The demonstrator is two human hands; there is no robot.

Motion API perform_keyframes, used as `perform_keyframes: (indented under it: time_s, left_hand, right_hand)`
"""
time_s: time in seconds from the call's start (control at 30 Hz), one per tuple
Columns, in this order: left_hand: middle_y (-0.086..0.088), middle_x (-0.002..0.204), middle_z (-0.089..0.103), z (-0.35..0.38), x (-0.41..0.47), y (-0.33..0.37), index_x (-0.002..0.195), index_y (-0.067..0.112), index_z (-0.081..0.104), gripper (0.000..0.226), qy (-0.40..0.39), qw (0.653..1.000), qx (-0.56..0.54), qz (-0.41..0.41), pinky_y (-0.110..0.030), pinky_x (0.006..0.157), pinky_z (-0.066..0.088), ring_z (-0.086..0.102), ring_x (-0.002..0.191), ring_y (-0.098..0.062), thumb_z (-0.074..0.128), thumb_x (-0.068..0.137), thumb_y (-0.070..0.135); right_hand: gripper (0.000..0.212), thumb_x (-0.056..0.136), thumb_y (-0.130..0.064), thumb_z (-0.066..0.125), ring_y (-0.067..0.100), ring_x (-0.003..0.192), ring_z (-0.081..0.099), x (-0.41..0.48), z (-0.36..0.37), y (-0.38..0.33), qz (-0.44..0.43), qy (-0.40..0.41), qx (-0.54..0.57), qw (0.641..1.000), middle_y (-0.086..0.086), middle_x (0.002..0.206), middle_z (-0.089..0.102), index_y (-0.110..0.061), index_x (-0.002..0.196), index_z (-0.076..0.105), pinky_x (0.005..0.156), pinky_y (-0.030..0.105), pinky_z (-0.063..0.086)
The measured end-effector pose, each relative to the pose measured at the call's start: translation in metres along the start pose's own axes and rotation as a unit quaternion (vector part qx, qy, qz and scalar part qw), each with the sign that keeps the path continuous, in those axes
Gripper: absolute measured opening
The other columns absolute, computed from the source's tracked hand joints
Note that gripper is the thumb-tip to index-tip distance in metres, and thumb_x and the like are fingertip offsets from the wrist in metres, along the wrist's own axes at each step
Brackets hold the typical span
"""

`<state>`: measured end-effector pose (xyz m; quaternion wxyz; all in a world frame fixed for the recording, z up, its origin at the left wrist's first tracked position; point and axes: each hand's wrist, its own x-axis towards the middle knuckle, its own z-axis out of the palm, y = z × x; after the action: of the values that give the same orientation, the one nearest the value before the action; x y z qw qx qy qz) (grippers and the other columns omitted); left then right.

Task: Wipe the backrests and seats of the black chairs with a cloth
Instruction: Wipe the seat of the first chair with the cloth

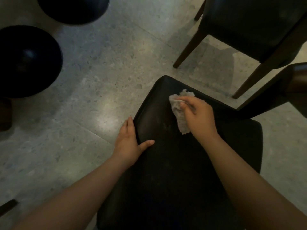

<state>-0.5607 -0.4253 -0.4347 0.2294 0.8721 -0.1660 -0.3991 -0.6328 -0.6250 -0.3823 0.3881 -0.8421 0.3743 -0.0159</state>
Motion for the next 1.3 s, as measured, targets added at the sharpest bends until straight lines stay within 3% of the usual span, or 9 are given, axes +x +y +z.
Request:
perform_keyframes:
  time_s: [0.07, 0.17, 0.47, 0.57, 0.77, 0.97, 1.07, 1.2, 1.3]
  left_hand:
    - [-0.004, 0.163, -0.004, 0.0, -0.013, 0.007, 0.155, 0.018, -0.005, 0.113, 0.022, 0.997, 0.064, 0.037, -0.042, 0.122, 0.012, 0.0, 0.15, -0.024, 0.067, 0.079, 0.059]
    - [0.0, 0.162, -0.014, 0.001, -0.035, 0.019, 0.156, 0.021, -0.005, 0.108, -0.009, 0.985, 0.146, 0.091, -0.044, 0.123, 0.006, -0.01, 0.15, -0.024, 0.063, 0.082, 0.061]
    - [0.001, 0.163, -0.006, 0.026, -0.066, 0.058, 0.156, 0.024, 0.004, 0.093, -0.081, 0.943, 0.262, 0.188, -0.044, 0.123, 0.009, -0.006, 0.15, -0.023, 0.06, 0.088, 0.054]
    - [-0.002, 0.163, -0.002, 0.04, -0.072, 0.072, 0.155, 0.024, 0.007, 0.091, -0.092, 0.926, 0.301, 0.207, -0.046, 0.122, 0.011, -0.004, 0.149, -0.025, 0.061, 0.088, 0.054]
    - [-0.004, 0.162, -0.008, 0.064, -0.07, 0.086, 0.155, 0.028, 0.001, 0.104, -0.127, 0.907, 0.352, 0.194, -0.054, 0.121, 0.011, -0.007, 0.149, -0.031, 0.068, 0.08, 0.056]
    - [-0.005, 0.161, -0.018, 0.082, -0.072, 0.078, 0.154, 0.027, -0.009, 0.11, -0.099, 0.895, 0.399, 0.176, -0.055, 0.12, 0.002, -0.016, 0.147, -0.033, 0.068, 0.08, 0.055]
    - [-0.006, 0.161, -0.019, 0.085, -0.071, 0.078, 0.154, 0.027, -0.008, 0.111, -0.093, 0.896, 0.401, 0.165, -0.055, 0.12, 0.0, -0.018, 0.147, -0.033, 0.07, 0.08, 0.054]
    - [-0.005, 0.16, -0.021, 0.089, -0.071, 0.078, 0.154, 0.028, -0.01, 0.112, -0.087, 0.896, 0.406, 0.159, -0.055, 0.12, -0.002, -0.019, 0.147, -0.032, 0.07, 0.08, 0.053]
    - [-0.005, 0.16, -0.021, 0.09, -0.07, 0.077, 0.154, 0.027, -0.011, 0.112, -0.08, 0.894, 0.411, 0.156, -0.054, 0.12, -0.003, -0.02, 0.147, -0.032, 0.069, 0.08, 0.054]
  right_hand:
    - [0.027, 0.098, -0.025, 0.051, -0.002, 0.112, 0.048, -0.019, -0.009, 0.014, 0.027, 0.015, 0.007, 1.0, -0.011, 0.128, 0.056, -0.033, 0.123, 0.06, 0.091, 0.018, 0.038]
    - [0.027, 0.097, -0.029, 0.052, -0.002, 0.112, 0.052, -0.05, -0.02, 0.029, 0.077, 0.066, 0.048, 0.994, -0.013, 0.126, 0.057, -0.029, 0.123, 0.062, 0.093, 0.022, 0.044]
    - [0.012, 0.095, -0.027, 0.057, -0.015, 0.092, 0.053, -0.128, -0.046, 0.069, 0.189, 0.201, 0.129, 0.952, -0.024, 0.1, 0.057, -0.033, 0.105, 0.062, 0.078, 0.009, 0.04]
    - [0.014, 0.094, -0.026, 0.06, -0.013, 0.094, 0.054, -0.145, -0.056, 0.088, 0.207, 0.235, 0.132, 0.94, -0.017, 0.108, 0.061, -0.031, 0.106, 0.063, 0.075, 0.001, 0.039]
    - [0.03, 0.095, -0.022, 0.059, 0.008, 0.114, 0.054, -0.161, -0.07, 0.132, 0.253, 0.294, 0.113, 0.915, -0.004, 0.125, 0.062, -0.016, 0.124, 0.063, 0.084, 0.002, 0.034]
    - [0.032, 0.093, -0.024, 0.062, 0.005, 0.114, 0.052, -0.161, -0.076, 0.156, 0.253, 0.229, 0.122, 0.932, -0.004, 0.127, 0.06, -0.018, 0.125, 0.064, 0.094, 0.018, 0.039]
    - [0.029, 0.094, -0.021, 0.062, 0.009, 0.117, 0.055, -0.157, -0.077, 0.163, 0.234, 0.268, 0.108, 0.928, -0.002, 0.126, 0.062, -0.016, 0.122, 0.066, 0.091, 0.008, 0.037]
    - [0.021, 0.096, -0.019, 0.058, 0.005, 0.099, 0.057, -0.143, -0.084, 0.172, 0.198, 0.36, 0.042, 0.911, 0.0, 0.112, 0.068, -0.013, 0.113, 0.068, 0.078, -0.004, 0.032]
    - [0.026, 0.097, -0.021, 0.056, 0.006, 0.101, 0.055, -0.123, -0.086, 0.184, 0.201, 0.327, 0.014, 0.923, 0.005, 0.116, 0.066, -0.01, 0.118, 0.066, 0.08, 0.0, 0.031]
